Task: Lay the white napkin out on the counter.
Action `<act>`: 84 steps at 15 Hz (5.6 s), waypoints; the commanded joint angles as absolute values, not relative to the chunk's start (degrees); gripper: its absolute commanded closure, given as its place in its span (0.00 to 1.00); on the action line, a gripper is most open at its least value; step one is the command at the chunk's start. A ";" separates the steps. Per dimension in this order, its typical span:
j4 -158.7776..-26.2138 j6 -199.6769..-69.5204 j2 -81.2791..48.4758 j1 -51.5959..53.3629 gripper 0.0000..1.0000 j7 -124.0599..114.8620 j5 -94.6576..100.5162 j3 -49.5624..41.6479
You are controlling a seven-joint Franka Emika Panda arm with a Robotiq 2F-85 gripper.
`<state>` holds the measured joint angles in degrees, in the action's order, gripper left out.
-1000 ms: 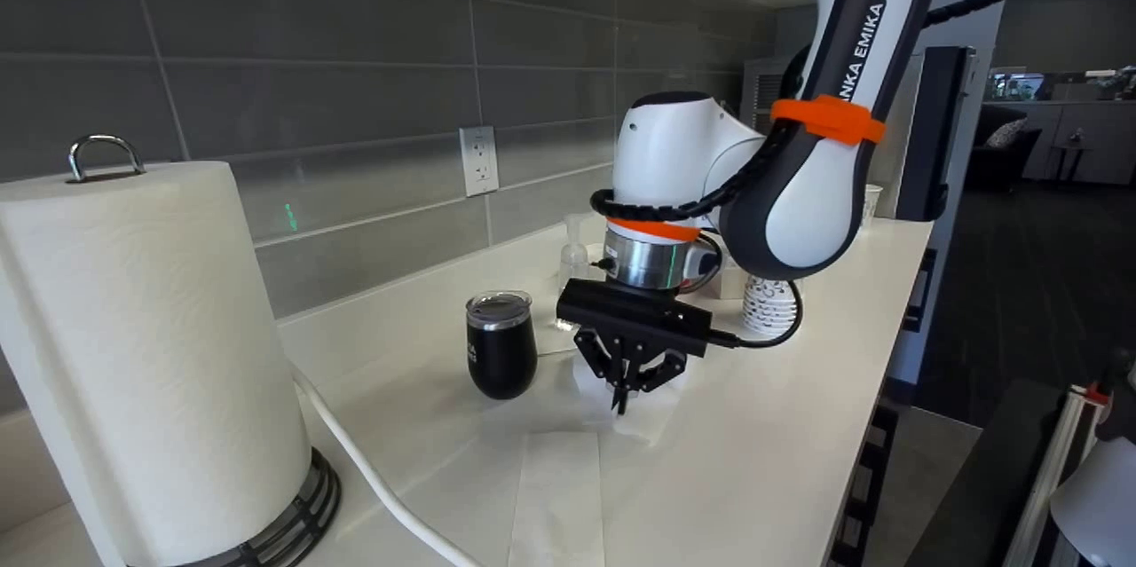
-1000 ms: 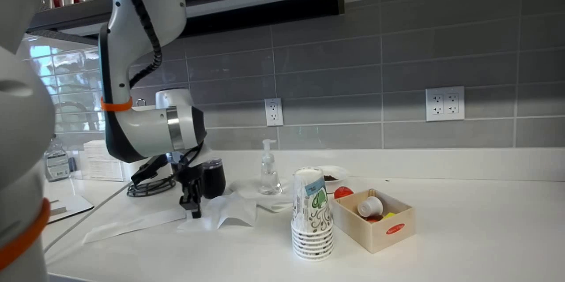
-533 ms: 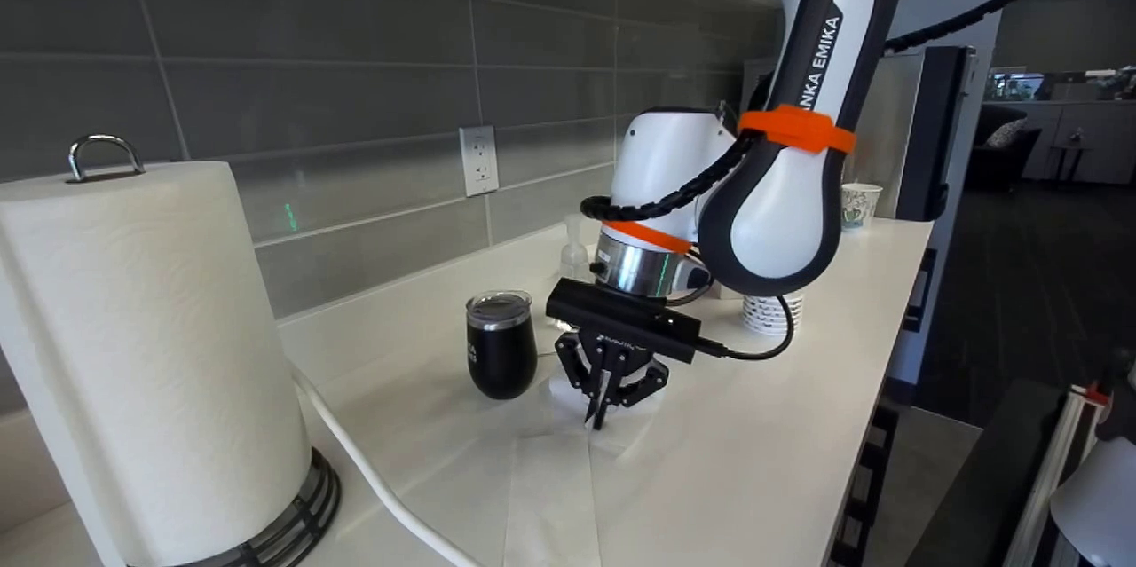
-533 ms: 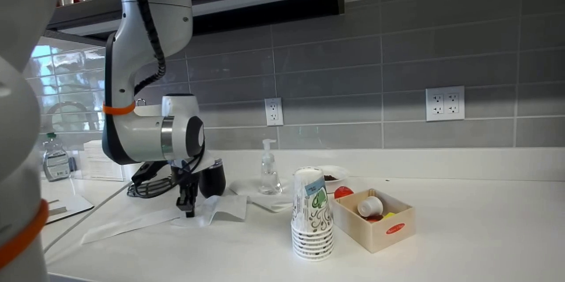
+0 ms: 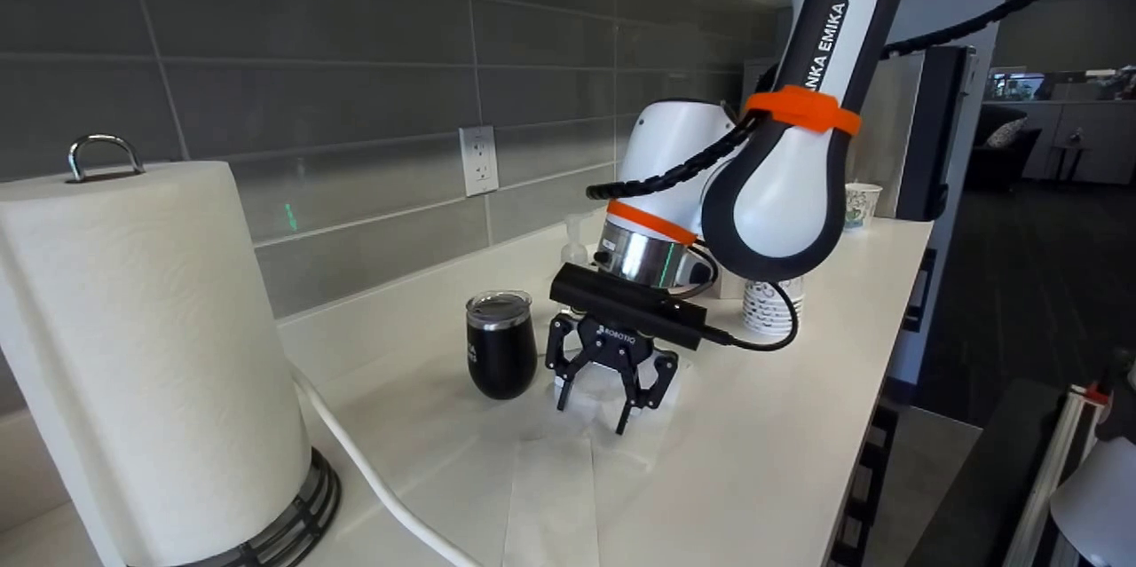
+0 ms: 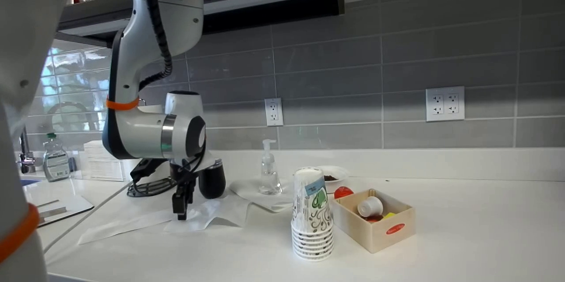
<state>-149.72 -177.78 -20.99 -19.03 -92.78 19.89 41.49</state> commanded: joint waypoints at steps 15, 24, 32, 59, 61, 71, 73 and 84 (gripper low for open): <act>-151.05 -155.08 -9.37 -50.36 0.00 -91.64 16.91 69.06; -150.13 -157.00 -6.02 -37.75 0.00 -85.37 15.47 52.59; -149.31 -159.66 -8.92 -36.94 0.10 -87.20 23.12 50.56; -143.76 -165.65 -21.13 -11.73 0.00 -83.43 26.86 27.33; -144.32 -165.87 -21.23 -9.45 0.00 -77.44 19.00 26.04; -148.22 -161.92 -13.44 3.81 0.00 -57.66 -11.01 19.43; -149.21 -158.46 -10.19 5.22 0.00 -56.91 -13.69 18.49; -151.88 -142.68 5.32 10.53 0.00 -59.61 -10.36 14.44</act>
